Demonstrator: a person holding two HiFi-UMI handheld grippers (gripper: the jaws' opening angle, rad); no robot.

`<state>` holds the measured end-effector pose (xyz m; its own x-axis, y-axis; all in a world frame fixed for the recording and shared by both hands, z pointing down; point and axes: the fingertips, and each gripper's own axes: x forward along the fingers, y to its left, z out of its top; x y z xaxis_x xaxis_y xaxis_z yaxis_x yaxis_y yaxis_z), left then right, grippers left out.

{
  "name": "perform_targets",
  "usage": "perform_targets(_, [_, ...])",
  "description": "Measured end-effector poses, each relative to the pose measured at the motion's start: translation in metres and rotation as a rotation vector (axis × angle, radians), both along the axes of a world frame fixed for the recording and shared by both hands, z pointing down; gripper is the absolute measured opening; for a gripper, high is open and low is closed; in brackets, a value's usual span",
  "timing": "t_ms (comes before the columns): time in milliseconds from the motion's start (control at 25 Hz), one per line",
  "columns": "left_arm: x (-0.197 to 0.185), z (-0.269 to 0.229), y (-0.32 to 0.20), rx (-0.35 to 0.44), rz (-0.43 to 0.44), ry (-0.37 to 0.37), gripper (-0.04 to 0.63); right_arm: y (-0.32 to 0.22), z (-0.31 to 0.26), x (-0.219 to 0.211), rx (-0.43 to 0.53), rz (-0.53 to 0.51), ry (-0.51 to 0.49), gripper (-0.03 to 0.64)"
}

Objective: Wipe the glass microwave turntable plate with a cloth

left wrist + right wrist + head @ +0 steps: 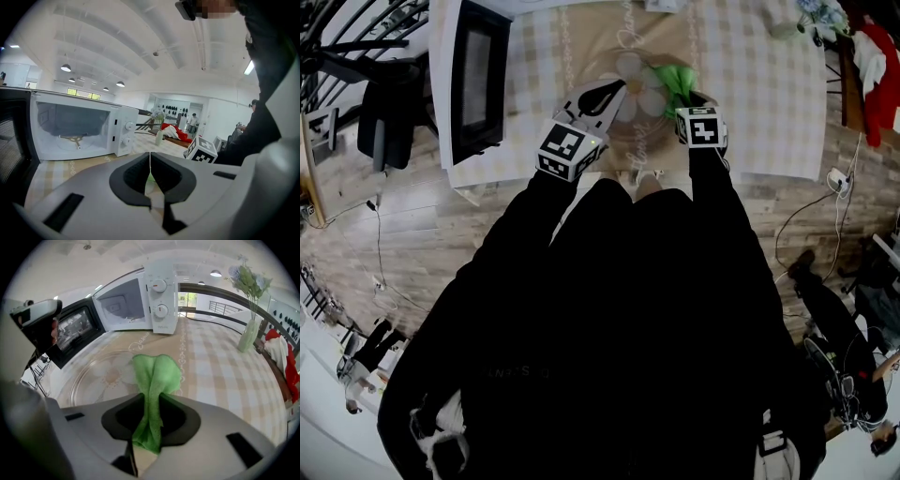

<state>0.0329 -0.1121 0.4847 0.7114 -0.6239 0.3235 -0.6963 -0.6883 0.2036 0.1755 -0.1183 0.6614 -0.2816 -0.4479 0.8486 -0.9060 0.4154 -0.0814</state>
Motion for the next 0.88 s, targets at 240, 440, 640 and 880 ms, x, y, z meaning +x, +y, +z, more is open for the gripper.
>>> perform_targets(240, [-0.017, 0.004, 0.003, 0.004, -0.023, -0.008, 0.021, -0.002, -0.013, -0.001, 0.004, 0.021, -0.026, 0.106])
perform_targets(440, [-0.041, 0.008, 0.001, 0.007, -0.063, -0.013, 0.021, -0.003, -0.031, -0.041, 0.026, -0.022, -0.084, 0.107])
perform_targets(640, [-0.068, 0.013, 0.001, 0.003, -0.110, -0.016, 0.021, 0.007, -0.038, -0.096, 0.019, -0.106, -0.130, 0.107])
perform_targets(880, [-0.096, 0.021, 0.008, -0.014, -0.153, -0.009, 0.021, 0.035, -0.031, -0.156, -0.032, -0.216, -0.157, 0.107])
